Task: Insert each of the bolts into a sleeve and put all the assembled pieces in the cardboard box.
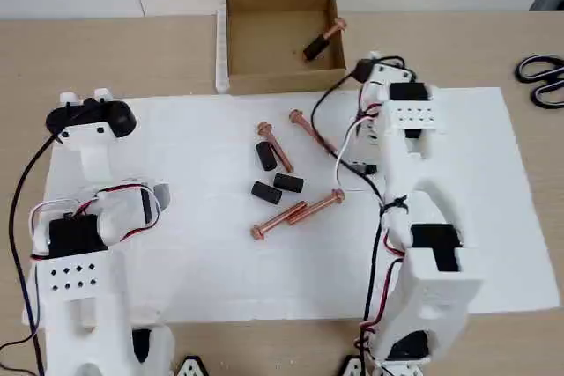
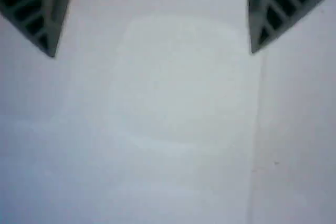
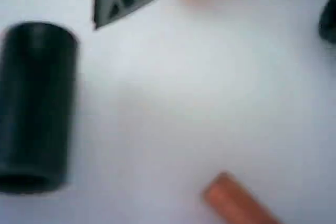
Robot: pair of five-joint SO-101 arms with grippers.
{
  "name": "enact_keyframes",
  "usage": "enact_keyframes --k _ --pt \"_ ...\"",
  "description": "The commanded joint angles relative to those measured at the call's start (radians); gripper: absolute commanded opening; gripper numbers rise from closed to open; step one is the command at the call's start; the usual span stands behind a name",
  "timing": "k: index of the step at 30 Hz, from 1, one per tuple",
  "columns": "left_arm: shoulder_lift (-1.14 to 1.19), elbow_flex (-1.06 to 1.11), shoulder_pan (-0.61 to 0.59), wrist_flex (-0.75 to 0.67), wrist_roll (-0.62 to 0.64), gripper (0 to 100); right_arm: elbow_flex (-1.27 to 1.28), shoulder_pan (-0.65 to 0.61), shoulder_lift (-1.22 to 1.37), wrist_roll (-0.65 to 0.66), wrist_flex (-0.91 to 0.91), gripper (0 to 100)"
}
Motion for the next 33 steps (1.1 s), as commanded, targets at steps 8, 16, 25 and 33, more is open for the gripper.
enact_keyframes --k 8,16,25,33 --pt "-0.020 -0.002 0.003 0.003 -0.005 23 -0.055 -0.016 -0.001 0.008 -0.028 16.5" --pt "-0.020 -0.002 0.003 0.003 -0.005 23 -0.072 -0.013 0.105 0.009 -0.088 16.5" --pt "-0.020 -0.002 0.003 0.002 -0.005 23 -0.163 0.005 0.216 0.009 -0.082 16.5" --pt "-0.020 -0.002 0.003 0.002 -0.005 23 -0.368 0.036 0.216 0.031 0.131 16.5"
